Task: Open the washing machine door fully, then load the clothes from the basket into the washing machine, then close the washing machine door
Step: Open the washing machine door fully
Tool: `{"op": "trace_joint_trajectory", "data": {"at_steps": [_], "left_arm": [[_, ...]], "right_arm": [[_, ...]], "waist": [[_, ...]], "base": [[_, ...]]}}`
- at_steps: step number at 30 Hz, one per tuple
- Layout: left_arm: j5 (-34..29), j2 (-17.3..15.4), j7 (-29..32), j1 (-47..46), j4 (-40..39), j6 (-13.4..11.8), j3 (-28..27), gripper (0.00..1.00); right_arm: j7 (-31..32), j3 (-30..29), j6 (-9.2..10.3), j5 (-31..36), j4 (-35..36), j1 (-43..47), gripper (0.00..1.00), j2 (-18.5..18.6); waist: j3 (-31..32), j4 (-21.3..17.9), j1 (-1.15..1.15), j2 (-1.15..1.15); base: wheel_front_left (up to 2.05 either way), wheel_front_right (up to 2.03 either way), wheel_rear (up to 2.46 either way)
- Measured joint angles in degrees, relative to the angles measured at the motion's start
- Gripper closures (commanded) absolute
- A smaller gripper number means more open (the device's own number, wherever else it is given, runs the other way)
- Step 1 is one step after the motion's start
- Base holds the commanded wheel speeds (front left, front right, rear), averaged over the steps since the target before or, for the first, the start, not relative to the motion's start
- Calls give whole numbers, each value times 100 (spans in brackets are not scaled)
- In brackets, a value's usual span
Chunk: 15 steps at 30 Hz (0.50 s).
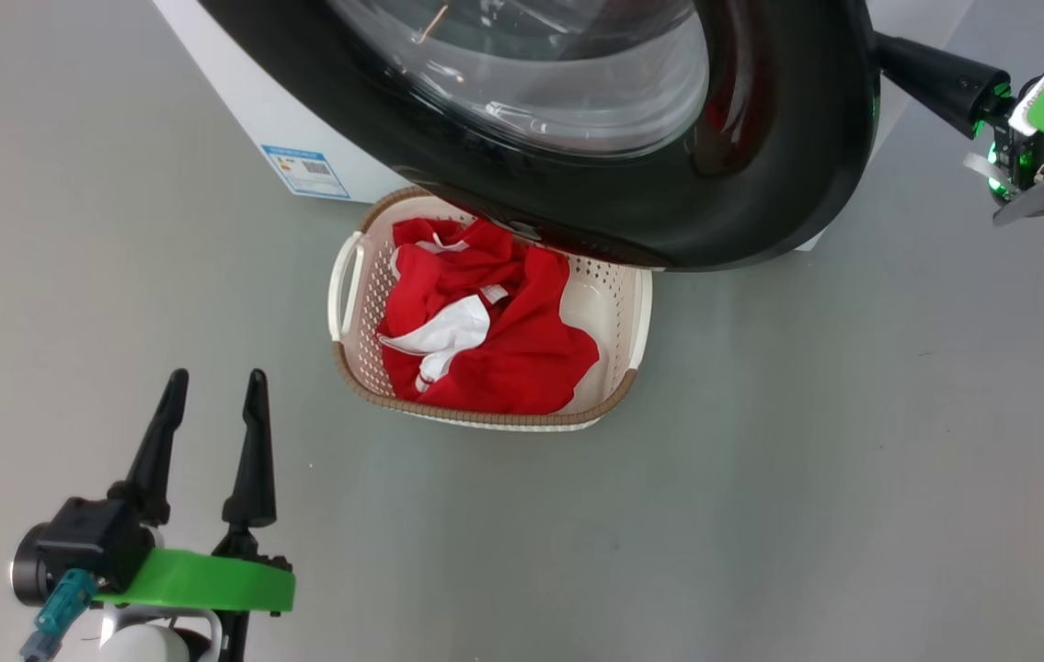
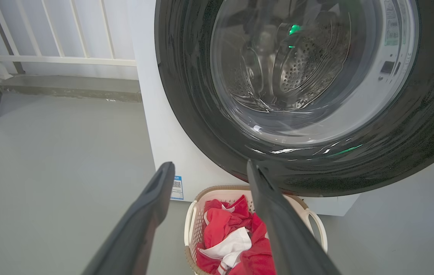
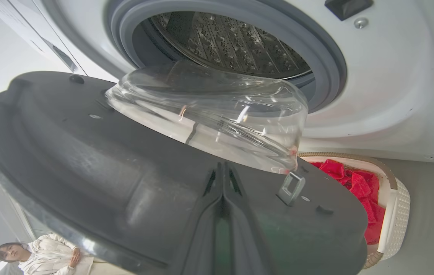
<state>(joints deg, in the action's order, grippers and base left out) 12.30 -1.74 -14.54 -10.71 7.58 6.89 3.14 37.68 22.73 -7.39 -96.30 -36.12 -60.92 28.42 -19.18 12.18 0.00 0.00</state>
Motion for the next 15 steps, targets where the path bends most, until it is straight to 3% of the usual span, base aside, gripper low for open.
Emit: {"op": "trace_joint_trajectory", "data": {"at_steps": [5,7,10,12,13,14,15], "left_arm": [[-22,0,0,3,18,1,-7,0],[-22,0,0,3,34,24,-7,0],[-25,0,0,6,56,36,-7,0],[-59,0,0,17,66,36,-7,0],[-60,0,0,21,73,36,-7,0],[-60,0,0,23,77,36,-5,0],[-60,0,0,24,79,36,-5,0]], "right_arm": [[-266,-79,0,111,83,58,100,-48],[-359,-110,0,171,101,113,94,-56],[-457,-129,0,290,124,143,76,-64],[-528,-154,0,316,143,143,55,-66],[-557,-170,0,335,154,145,28,-65],[-573,-186,0,342,169,150,28,-63],[-611,-207,0,347,196,171,0,-62]], "waist": [[68,-15,0,0],[94,-21,0,0],[130,-36,0,0],[152,-49,0,0],[163,-56,0,0],[175,-63,0,0],[188,-71,0,0]], "base": [[0,0,0],[0,0,0],[0,0,0],[0,0,0],[0,0,0],[0,0,0],[0,0,0]]}}
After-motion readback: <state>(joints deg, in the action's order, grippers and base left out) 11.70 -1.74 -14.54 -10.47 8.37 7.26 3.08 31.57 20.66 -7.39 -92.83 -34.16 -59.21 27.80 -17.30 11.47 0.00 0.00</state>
